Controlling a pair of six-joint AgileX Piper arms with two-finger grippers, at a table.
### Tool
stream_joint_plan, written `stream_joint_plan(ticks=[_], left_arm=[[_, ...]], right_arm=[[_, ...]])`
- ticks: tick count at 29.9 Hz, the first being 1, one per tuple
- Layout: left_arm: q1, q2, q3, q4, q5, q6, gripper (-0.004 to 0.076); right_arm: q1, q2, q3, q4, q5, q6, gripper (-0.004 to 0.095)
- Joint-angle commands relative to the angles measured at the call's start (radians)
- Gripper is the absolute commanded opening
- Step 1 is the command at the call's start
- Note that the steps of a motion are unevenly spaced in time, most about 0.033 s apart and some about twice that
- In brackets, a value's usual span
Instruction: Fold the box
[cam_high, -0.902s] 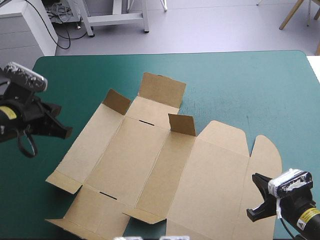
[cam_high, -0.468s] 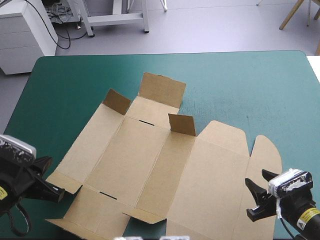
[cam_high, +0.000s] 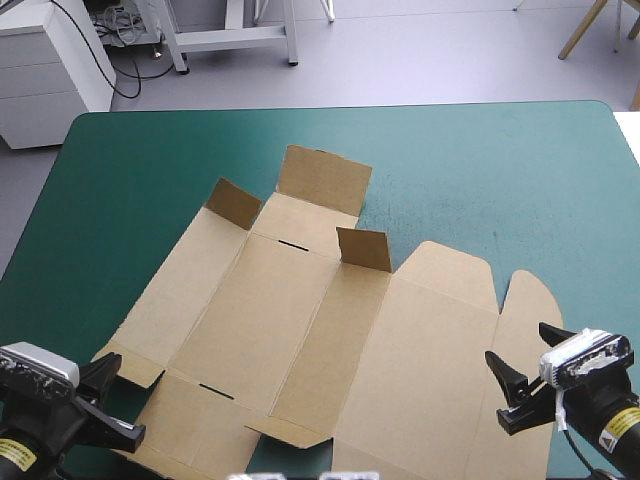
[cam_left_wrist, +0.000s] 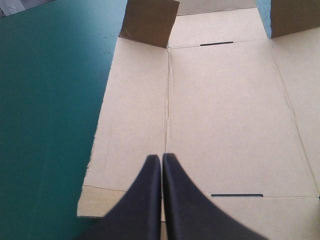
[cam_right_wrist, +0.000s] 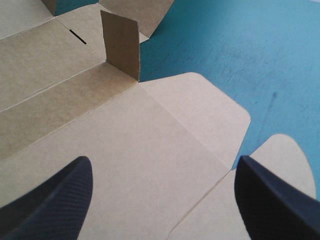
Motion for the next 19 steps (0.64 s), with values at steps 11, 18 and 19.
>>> stream_joint_plan(ticks=[11, 18, 19], left_arm=[[-0.007, -0.093, 0.048, -0.041, -0.089, -0.020, -0.0010], [-0.007, -0.097, 0.048, -0.041, -0.102, -0.020, -0.0010], [-0.007, -0.097, 0.048, -0.041, -0.102, -0.020, -0.0010]], right_arm=[[0.000, 0.536, -0.463, 0.039, 0.061, -0.268, 0.0731], [0.000, 0.858, -0.752, 0.110, 0.208, -0.419, 0.0730], [0.000, 0.903, -0.794, 0.122, 0.222, -0.440, 0.0731]])
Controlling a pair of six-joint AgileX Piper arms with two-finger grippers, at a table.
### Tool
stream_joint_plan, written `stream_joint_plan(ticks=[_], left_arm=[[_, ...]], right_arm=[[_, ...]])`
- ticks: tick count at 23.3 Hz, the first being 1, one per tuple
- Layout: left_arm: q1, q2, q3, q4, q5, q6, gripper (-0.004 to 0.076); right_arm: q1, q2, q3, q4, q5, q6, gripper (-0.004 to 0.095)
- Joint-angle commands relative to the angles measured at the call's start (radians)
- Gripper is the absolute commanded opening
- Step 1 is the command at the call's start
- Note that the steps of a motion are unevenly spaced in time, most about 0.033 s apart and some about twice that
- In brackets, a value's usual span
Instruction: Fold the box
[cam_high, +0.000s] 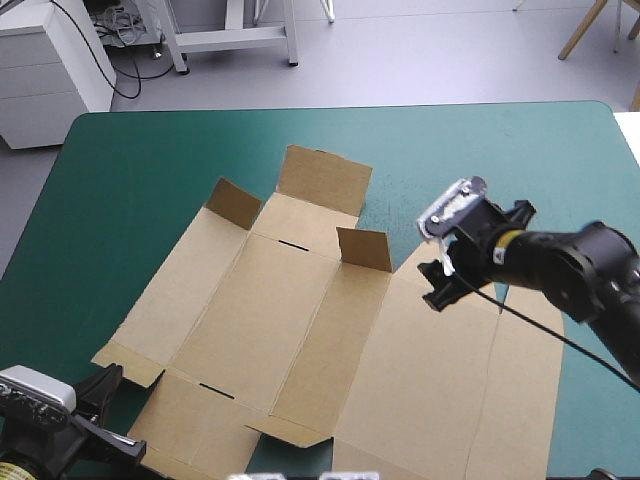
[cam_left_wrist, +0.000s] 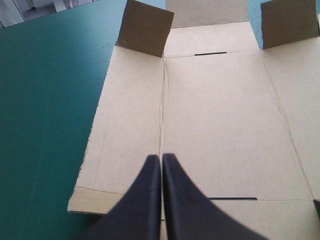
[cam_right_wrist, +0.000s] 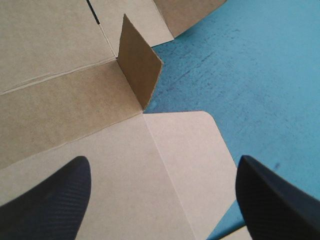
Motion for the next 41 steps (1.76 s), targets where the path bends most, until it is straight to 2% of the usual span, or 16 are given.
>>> stream_joint_plan(ticks=[1, 2, 8, 12, 22, 23, 24, 26, 27, 37, 41], left_arm=[[-0.007, 0.015, -0.020, -0.019, -0.078, -0.010, -0.0010], [-0.007, 0.015, -0.020, -0.017, -0.078, -0.010, -0.0010], [-0.007, 0.015, -0.020, -0.015, -0.078, -0.010, -0.0010], [-0.007, 0.015, -0.020, -0.015, -0.078, -0.010, -0.0010], [-0.007, 0.015, -0.020, -0.058, -0.078, -0.010, -0.0010], [-0.007, 0.015, -0.020, -0.058, -0.078, -0.010, -0.0010], [-0.007, 0.015, -0.020, -0.058, -0.078, -0.010, -0.0010], [-0.007, 0.015, -0.020, -0.058, -0.078, -0.010, -0.0010], [-0.007, 0.015, -0.020, -0.058, -0.078, -0.010, -0.0010], [-0.007, 0.015, -0.020, -0.051, -0.078, -0.013, -0.0010], [-0.007, 0.015, -0.020, -0.051, -0.078, -0.013, -0.0010]], right_arm=[[0.000, 0.124, -0.159, 0.040, 0.009, -0.080, 0.0730], [0.000, 0.213, -0.240, 0.072, 0.047, -0.128, 0.0730], [0.000, 0.438, -0.430, 0.150, 0.162, -0.260, 0.0730], [0.000, 0.582, -0.545, 0.171, 0.230, -0.288, 0.0731], [0.000, 0.809, -0.587, 0.166, 0.249, -0.335, 0.0719], [0.000, 0.811, -0.587, 0.160, 0.249, -0.347, 0.0654], [0.000, 0.811, -0.587, 0.152, 0.251, -0.362, 0.0533], [0.000, 0.813, -0.587, 0.148, 0.264, -0.423, 0.0114], [0.000, 0.813, -0.587, 0.148, 0.264, -0.435, -0.0010], [0.000, 0.817, -0.644, 0.077, 0.262, -0.710, -0.0020], [0.000, 0.819, -0.721, 0.129, 0.226, -1.006, -0.0020]])
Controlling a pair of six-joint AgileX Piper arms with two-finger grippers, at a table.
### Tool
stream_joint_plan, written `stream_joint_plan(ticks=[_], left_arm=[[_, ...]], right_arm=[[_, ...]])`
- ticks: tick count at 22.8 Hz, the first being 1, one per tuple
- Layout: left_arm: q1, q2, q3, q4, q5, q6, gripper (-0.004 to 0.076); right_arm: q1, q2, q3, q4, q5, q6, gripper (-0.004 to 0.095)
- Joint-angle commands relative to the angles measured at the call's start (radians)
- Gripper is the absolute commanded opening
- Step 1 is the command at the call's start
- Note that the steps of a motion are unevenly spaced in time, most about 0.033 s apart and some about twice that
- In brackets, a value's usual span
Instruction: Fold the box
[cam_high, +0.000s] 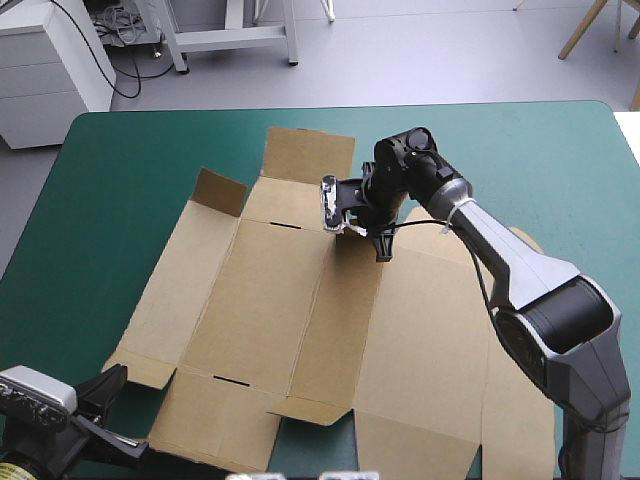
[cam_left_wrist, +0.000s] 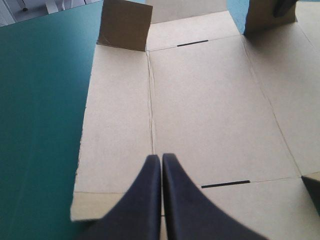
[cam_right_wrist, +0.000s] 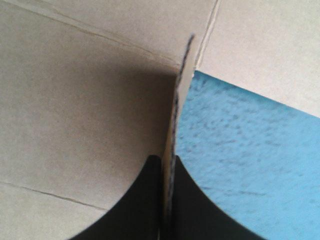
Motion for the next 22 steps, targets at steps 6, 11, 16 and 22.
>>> stream_joint_plan(ticks=[6, 11, 16, 22], left_arm=[[-0.007, 0.015, -0.020, -0.016, -0.073, -0.012, -0.0010], [-0.007, 0.015, -0.020, -0.016, -0.073, -0.012, -0.0010], [-0.007, 0.015, -0.020, -0.016, -0.073, -0.012, -0.0010], [-0.007, 0.015, -0.020, -0.016, -0.073, -0.012, -0.0010]], right_arm=[[-0.004, 0.001, -0.057, 0.071, -0.047, -0.209, -0.0020], [-0.004, 0.029, -0.058, 0.103, -0.188, -0.108, -0.0020], [-0.004, 0.029, -0.059, 0.101, -0.178, -0.055, -0.0020], [-0.004, 0.029, -0.059, 0.103, -0.181, -0.015, -0.0019]])
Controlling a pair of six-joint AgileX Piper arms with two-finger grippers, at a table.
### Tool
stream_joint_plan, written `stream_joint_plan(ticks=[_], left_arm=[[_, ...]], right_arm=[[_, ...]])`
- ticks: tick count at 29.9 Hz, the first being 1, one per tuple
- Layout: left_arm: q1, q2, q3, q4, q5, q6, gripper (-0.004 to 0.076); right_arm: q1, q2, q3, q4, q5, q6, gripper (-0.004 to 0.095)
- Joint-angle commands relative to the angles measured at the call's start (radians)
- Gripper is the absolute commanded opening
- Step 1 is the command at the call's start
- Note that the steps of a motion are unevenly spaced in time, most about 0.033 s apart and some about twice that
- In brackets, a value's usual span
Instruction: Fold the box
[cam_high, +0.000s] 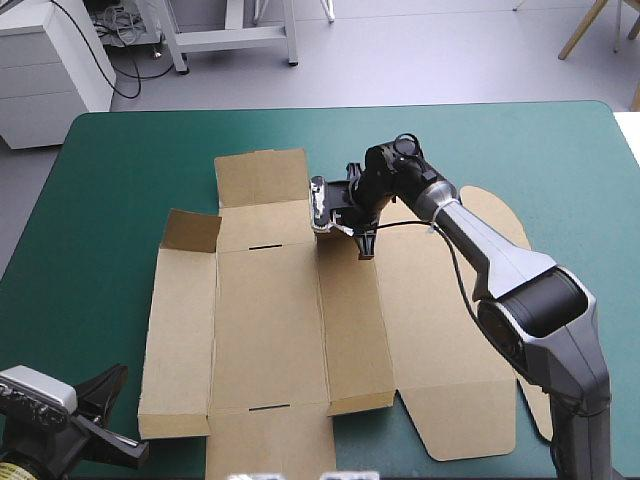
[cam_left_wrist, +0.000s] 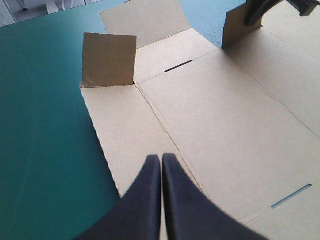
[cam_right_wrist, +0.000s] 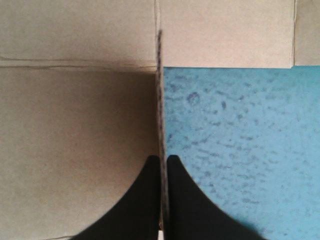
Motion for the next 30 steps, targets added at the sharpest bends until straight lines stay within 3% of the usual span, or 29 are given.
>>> stream_joint_plan(ticks=[1, 4, 6, 11, 14, 18, 20, 23, 25, 27, 30], left_arm=[[-0.007, 0.015, -0.020, -0.016, -0.072, -0.012, -0.0010], [-0.007, 0.015, -0.020, -0.016, -0.072, -0.012, -0.0010], [-0.007, 0.015, -0.020, -0.016, -0.072, -0.012, -0.0010], [-0.007, 0.015, -0.020, -0.018, -0.072, -0.012, -0.0010], [-0.007, 0.015, -0.020, -0.018, -0.072, -0.012, -0.0010], [-0.007, 0.015, -0.020, -0.018, -0.037, -0.012, 0.0016], [-0.007, 0.017, -0.020, -0.018, 0.009, -0.012, 0.0099], [-0.007, 0.019, -0.020, -0.018, 0.076, -0.012, 0.0320], [-0.007, 0.019, -0.020, -0.018, 0.080, -0.018, 0.0499], [-0.007, 0.021, -0.020, -0.016, 0.080, -0.097, 0.0606], [-0.007, 0.031, -0.020, -0.009, 0.082, -0.179, 0.0636]], right_arm=[[-0.004, -0.063, -0.032, 0.026, -0.042, 0.050, -0.0010], [-0.004, -0.063, -0.032, 0.028, -0.032, 0.081, 0.0098], [-0.004, -0.063, -0.042, 0.033, -0.017, 0.097, 0.0234], [-0.004, -0.064, -0.135, 0.048, 0.020, 0.221, 0.0715], [-0.004, -0.064, -0.235, 0.042, 0.105, 0.338, 0.0830], [-0.004, -0.070, -0.334, 0.005, 0.161, 0.568, 0.0800], [-0.004, -0.080, -0.363, -0.016, 0.161, 0.609, 0.0732], [-0.004, -0.095, -0.373, -0.062, 0.161, 0.702, 0.0472], [-0.004, -0.103, -0.373, -0.098, 0.161, 0.764, 0.0222], [-0.004, -0.105, -0.373, -0.134, 0.161, 0.820, -0.0018], [-0.004, -0.105, -0.369, -0.201, 0.161, 0.953, -0.0010]])
